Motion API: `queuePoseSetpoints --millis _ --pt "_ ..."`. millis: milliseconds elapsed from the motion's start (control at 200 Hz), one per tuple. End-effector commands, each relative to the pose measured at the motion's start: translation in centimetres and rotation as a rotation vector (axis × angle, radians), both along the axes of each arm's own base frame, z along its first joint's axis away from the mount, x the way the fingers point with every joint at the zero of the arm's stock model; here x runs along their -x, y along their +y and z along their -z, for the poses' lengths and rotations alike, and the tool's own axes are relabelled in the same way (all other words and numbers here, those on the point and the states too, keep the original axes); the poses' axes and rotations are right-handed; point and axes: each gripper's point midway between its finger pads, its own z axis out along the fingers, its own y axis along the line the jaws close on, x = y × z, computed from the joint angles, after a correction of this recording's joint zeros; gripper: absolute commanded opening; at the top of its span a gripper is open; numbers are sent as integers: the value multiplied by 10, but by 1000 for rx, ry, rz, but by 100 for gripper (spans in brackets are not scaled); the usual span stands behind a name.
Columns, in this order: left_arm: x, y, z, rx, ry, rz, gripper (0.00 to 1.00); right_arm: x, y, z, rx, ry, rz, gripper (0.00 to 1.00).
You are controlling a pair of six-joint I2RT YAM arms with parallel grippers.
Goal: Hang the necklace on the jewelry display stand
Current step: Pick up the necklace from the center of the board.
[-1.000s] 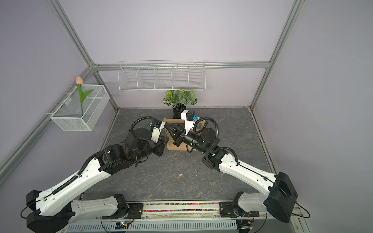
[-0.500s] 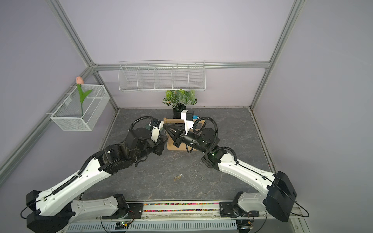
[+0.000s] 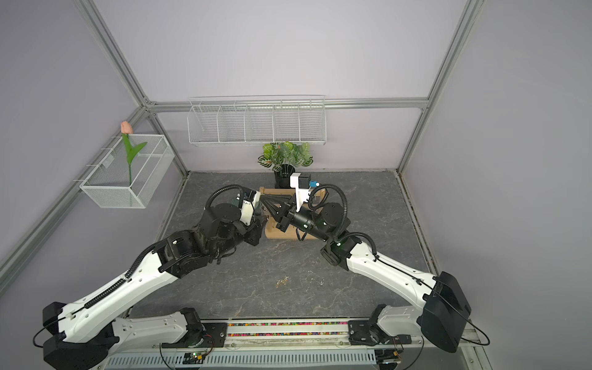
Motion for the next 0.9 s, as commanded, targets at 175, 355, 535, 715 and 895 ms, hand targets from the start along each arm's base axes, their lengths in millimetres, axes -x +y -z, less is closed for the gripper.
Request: queuePoseSetpoints --millis 175,355,535,715,895 --pt "-3 6 5 4 0 -26 24 8 -10 -28 -108 -35 -35 7" --pt "-3 6 3 30 -6 -28 23 7 -9 -25 -109 -24 -39 7" --pt "-3 5 0 55 -16 -29 23 5 -7 -24 -110 -15 -43 7" --pt "-3 1 -4 86 -22 -15 20 4 -5 -21 -112 -5 -51 7" --pt "-3 0 -5 93 -28 -11 5 4 -7 -19 -111 2 -42 7"
